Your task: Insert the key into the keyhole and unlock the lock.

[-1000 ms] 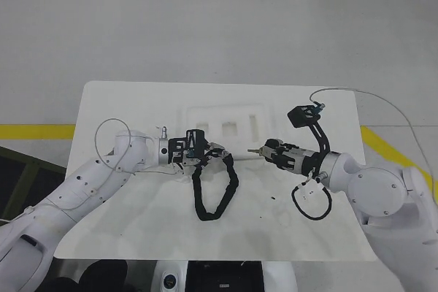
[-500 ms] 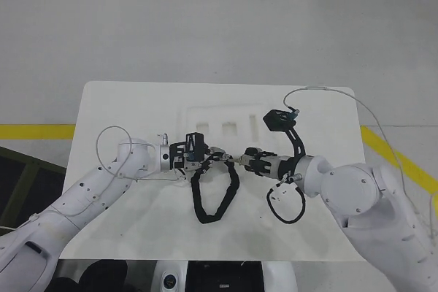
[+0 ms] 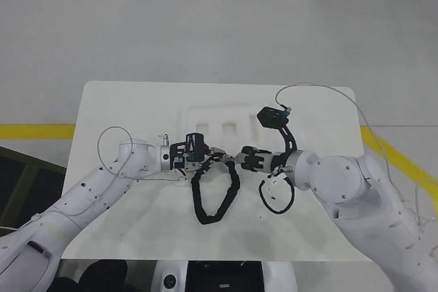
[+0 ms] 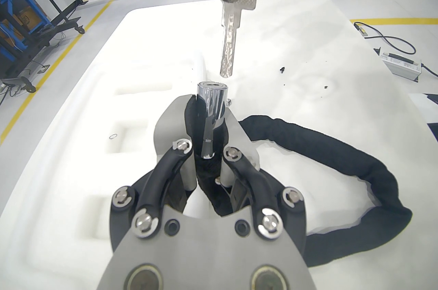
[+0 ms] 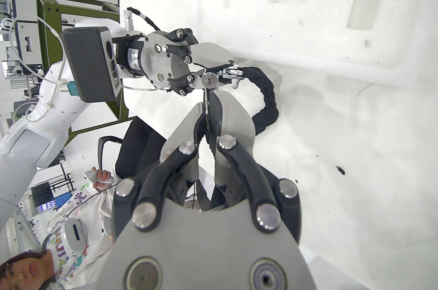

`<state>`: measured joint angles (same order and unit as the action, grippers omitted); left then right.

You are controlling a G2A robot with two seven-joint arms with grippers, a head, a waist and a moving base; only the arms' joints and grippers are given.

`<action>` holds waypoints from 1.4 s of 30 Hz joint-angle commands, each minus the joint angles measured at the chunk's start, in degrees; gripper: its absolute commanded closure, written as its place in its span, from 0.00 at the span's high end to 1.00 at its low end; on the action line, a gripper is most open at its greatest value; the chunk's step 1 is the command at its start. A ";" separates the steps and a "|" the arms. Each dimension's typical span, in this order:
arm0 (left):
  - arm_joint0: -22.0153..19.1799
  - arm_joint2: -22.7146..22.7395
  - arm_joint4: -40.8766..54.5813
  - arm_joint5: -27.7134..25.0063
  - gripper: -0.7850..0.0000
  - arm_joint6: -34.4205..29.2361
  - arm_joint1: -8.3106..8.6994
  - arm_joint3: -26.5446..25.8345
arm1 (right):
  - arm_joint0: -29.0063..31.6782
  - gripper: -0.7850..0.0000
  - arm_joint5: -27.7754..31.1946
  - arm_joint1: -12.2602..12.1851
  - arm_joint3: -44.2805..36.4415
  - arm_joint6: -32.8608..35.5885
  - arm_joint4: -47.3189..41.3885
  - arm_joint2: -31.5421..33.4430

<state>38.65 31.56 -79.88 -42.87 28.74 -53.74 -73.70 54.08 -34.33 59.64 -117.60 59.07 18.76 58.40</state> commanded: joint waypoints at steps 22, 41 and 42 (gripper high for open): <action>0.00 0.00 0.00 0.00 0.00 0.00 0.00 0.00 | -1.16 0.00 -1.12 0.35 0.96 -0.58 1.60 -1.16; 0.00 0.00 0.00 0.00 0.00 0.00 0.00 0.00 | -4.54 0.00 -1.93 1.22 2.12 0.02 2.29 -4.15; 0.00 0.00 0.00 0.00 0.00 0.00 0.00 0.00 | -4.90 0.00 -2.10 1.32 2.08 0.15 2.47 -4.58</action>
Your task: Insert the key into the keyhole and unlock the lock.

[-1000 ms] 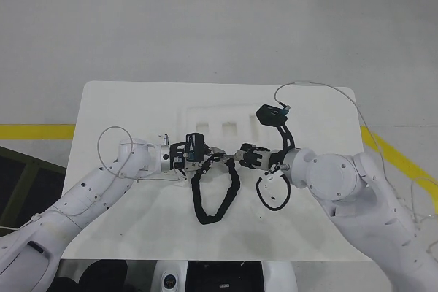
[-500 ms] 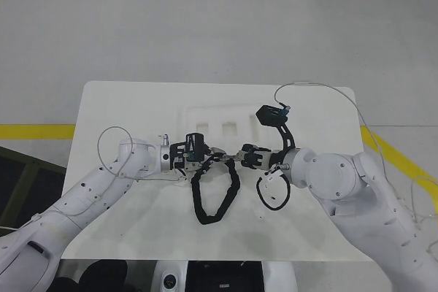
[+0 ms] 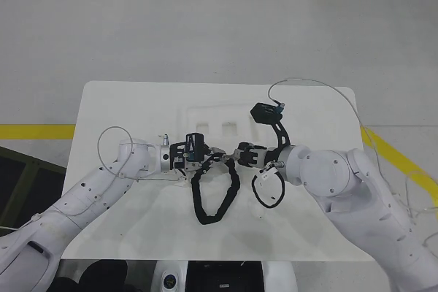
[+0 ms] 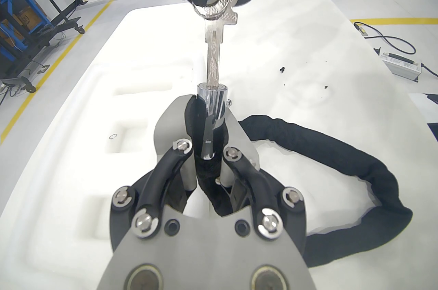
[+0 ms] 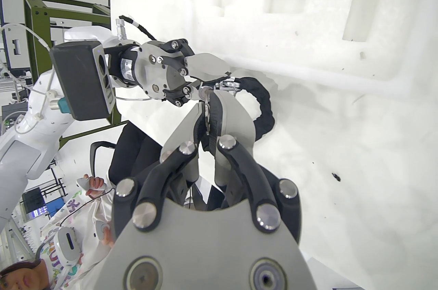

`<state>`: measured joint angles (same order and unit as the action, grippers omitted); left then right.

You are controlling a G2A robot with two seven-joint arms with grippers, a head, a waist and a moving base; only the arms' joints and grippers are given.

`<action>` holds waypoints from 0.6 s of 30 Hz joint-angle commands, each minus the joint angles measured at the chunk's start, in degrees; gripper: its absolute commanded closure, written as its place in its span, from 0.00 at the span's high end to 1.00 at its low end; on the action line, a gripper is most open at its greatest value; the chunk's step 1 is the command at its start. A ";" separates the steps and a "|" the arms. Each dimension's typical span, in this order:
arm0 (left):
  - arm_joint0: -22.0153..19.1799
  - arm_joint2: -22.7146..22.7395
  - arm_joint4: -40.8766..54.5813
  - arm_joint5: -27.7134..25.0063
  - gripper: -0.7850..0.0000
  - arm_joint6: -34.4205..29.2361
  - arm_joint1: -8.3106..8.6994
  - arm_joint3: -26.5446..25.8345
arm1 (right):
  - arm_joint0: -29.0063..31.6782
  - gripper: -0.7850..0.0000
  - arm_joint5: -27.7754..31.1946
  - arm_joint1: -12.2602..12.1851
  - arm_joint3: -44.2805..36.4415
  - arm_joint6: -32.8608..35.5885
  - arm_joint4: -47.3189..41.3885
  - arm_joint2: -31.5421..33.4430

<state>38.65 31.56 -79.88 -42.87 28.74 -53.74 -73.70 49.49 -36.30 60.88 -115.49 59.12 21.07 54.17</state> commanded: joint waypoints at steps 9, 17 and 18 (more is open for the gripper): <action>0.00 0.00 0.00 0.00 0.00 0.00 0.00 0.00 | -2.26 0.00 -1.72 0.39 0.22 1.54 3.13 -2.34; 0.00 0.00 0.00 0.00 0.00 0.00 0.00 0.00 | -1.80 0.00 -1.43 0.69 1.11 0.52 3.50 -3.07; 0.00 0.00 0.00 0.00 0.00 0.00 0.00 0.00 | -1.61 0.00 -1.26 0.71 1.13 0.21 3.28 -2.91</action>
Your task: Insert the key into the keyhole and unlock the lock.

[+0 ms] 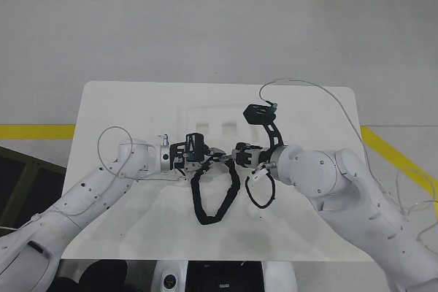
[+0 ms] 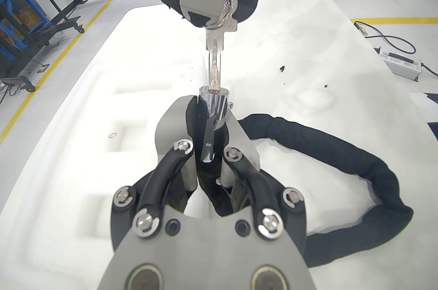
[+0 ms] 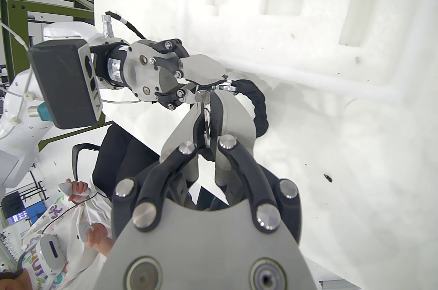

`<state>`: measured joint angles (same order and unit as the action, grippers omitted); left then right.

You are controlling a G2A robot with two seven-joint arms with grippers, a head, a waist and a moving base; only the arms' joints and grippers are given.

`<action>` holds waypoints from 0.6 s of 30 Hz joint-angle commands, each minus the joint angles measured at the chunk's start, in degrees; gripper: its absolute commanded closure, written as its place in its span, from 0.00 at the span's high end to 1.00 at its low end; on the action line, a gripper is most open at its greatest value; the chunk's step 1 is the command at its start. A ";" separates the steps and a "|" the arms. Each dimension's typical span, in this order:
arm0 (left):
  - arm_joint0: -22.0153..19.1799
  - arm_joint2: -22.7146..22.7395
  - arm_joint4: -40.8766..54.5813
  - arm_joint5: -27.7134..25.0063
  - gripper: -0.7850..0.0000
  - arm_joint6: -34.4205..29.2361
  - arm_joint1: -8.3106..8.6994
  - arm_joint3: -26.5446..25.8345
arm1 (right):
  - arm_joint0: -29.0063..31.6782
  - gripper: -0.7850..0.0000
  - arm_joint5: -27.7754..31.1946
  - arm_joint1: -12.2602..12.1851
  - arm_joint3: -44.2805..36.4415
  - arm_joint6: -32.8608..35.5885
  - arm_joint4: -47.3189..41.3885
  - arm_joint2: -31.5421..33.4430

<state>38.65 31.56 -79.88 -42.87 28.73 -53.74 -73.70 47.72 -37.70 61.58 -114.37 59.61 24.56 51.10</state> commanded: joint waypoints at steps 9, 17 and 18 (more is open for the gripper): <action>0.00 0.00 0.00 0.00 0.00 0.00 0.00 0.00 | 1.67 0.13 1.94 0.07 0.52 -0.95 -1.93 1.10; 1.52 1.41 -0.95 0.15 0.00 1.06 0.60 0.26 | 1.93 0.42 2.35 0.67 -0.79 -3.88 -5.54 1.94; 1.81 1.75 -1.12 0.05 0.00 0.99 0.70 0.07 | 1.87 0.45 2.38 0.75 -0.80 -4.09 -5.90 1.93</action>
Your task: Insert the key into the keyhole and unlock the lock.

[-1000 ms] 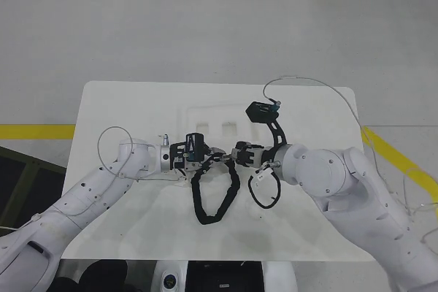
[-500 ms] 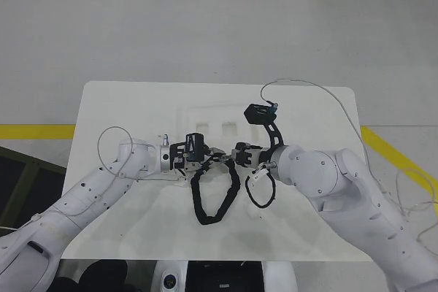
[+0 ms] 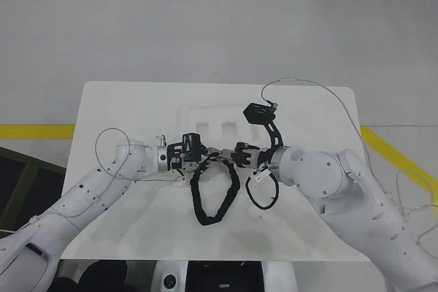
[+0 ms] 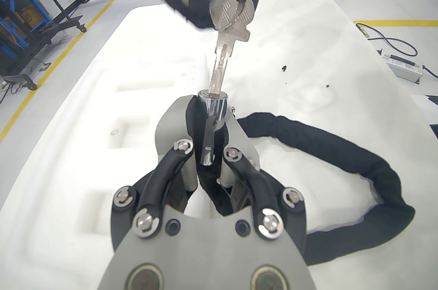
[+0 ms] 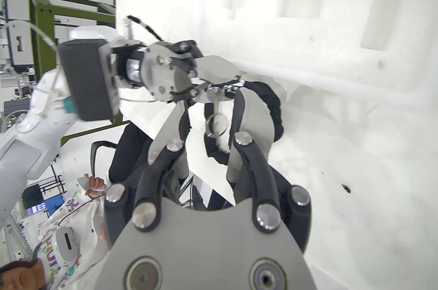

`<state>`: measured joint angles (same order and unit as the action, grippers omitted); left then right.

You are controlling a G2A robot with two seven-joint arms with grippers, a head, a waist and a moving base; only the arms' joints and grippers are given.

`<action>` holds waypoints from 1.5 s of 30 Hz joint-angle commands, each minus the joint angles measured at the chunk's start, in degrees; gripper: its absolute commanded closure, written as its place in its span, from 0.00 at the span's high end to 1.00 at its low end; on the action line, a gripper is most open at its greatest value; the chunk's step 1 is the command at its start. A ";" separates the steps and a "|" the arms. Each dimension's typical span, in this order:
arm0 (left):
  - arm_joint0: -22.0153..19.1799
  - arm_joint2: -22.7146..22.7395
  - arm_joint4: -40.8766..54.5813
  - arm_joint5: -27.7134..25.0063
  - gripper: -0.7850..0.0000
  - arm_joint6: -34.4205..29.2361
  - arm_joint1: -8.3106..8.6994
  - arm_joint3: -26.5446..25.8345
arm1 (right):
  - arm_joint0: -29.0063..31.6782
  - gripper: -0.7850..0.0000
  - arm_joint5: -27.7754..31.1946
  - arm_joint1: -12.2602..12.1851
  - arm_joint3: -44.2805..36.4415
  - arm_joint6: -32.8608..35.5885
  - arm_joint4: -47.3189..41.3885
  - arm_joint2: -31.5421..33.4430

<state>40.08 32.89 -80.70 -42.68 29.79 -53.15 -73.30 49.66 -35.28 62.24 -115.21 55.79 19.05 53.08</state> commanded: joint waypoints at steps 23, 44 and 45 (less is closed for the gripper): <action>1.20 5.04 6.99 -9.62 0.00 -8.10 -1.08 0.54 | 10.57 0.85 17.40 -2.20 0.56 0.79 -13.59 17.69; -3.88 -0.13 13.50 -15.32 0.00 -9.46 -6.31 7.34 | 13.25 0.00 26.12 -2.80 4.49 1.87 -17.67 18.05; -4.02 -0.34 13.50 -15.32 0.00 -9.39 -6.45 7.51 | 13.05 0.00 25.94 -2.76 4.81 1.73 -17.65 17.75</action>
<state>36.18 32.75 -67.20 -58.00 20.33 -59.48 -65.94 62.89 -9.18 59.45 -110.67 57.65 1.41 71.06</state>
